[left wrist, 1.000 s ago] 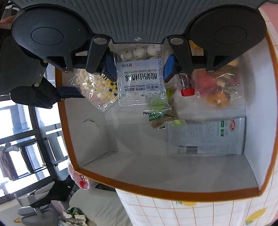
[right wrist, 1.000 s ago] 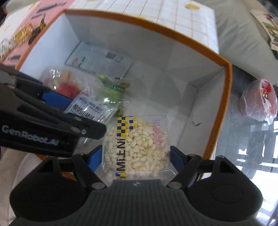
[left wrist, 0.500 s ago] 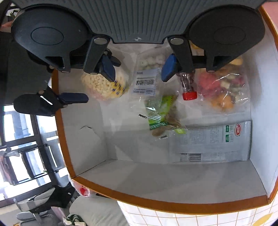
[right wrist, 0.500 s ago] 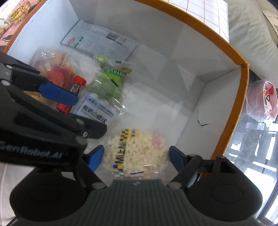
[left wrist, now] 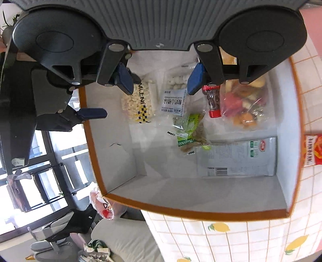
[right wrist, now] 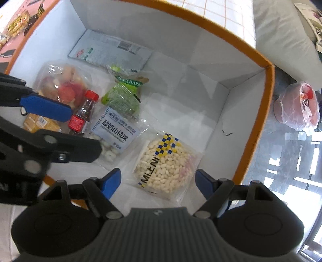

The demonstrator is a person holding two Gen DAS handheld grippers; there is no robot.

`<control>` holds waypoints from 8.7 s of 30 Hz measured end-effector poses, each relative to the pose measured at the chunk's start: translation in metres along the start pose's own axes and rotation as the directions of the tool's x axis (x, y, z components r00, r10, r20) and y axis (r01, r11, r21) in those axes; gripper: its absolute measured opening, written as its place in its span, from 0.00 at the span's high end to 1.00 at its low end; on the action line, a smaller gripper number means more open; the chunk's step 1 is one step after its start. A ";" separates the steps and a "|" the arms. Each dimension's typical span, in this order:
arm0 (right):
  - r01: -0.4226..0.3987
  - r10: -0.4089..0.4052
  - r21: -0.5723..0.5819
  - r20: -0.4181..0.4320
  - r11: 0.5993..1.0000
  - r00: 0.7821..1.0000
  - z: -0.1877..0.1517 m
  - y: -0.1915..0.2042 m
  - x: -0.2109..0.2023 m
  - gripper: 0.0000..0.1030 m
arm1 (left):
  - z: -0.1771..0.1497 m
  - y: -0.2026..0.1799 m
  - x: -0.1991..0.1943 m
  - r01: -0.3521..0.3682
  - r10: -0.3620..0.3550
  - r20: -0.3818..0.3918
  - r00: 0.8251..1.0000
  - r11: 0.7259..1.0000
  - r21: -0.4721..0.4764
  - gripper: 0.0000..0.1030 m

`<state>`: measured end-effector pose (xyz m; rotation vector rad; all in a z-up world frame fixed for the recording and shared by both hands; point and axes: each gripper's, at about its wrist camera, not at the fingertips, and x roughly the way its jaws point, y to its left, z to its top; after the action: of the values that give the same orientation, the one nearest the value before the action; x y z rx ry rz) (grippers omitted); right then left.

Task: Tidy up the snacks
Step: 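Open both tools and withdraw them from the box toward the snacks, then grasp the white chip bag with left tool while right tool grasps the red strip packet, then carry chip bag with left tool while right tool carries red packet into the box, then open both tools and withdraw them from the box toward the snacks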

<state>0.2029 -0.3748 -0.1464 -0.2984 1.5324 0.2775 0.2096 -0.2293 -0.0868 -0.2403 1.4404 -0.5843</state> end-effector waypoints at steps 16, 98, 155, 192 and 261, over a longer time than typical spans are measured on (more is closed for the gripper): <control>-0.023 -0.034 0.131 0.415 0.991 0.909 -0.035 0.070 -0.112 0.23 | -0.079 0.037 -0.139 -0.079 0.082 0.366 0.927 0.997 -0.023 0.31; -0.249 0.219 0.081 0.276 0.965 0.936 0.158 0.272 0.029 0.49 | -0.101 0.318 -0.127 -0.346 0.388 0.208 0.898 0.914 -0.209 0.36; -0.101 0.061 0.027 0.630 0.995 0.774 0.064 0.284 0.015 0.75 | -0.103 0.244 -0.139 -0.447 0.482 0.379 0.790 0.876 -0.180 0.34; -0.103 -0.114 0.351 0.545 0.931 0.831 -0.080 0.031 -0.096 0.75 | -0.026 0.007 -0.066 -0.242 0.191 0.316 0.929 0.961 0.132 0.34; -0.202 0.016 0.278 0.550 0.939 0.835 0.010 0.032 -0.034 0.95 | -0.032 0.030 -0.119 -0.431 0.358 0.446 0.820 0.900 0.071 0.12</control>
<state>0.2004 -0.3409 -0.1125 0.1337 1.0040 0.1726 0.1828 -0.1370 -0.0040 0.0723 0.9678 -0.2811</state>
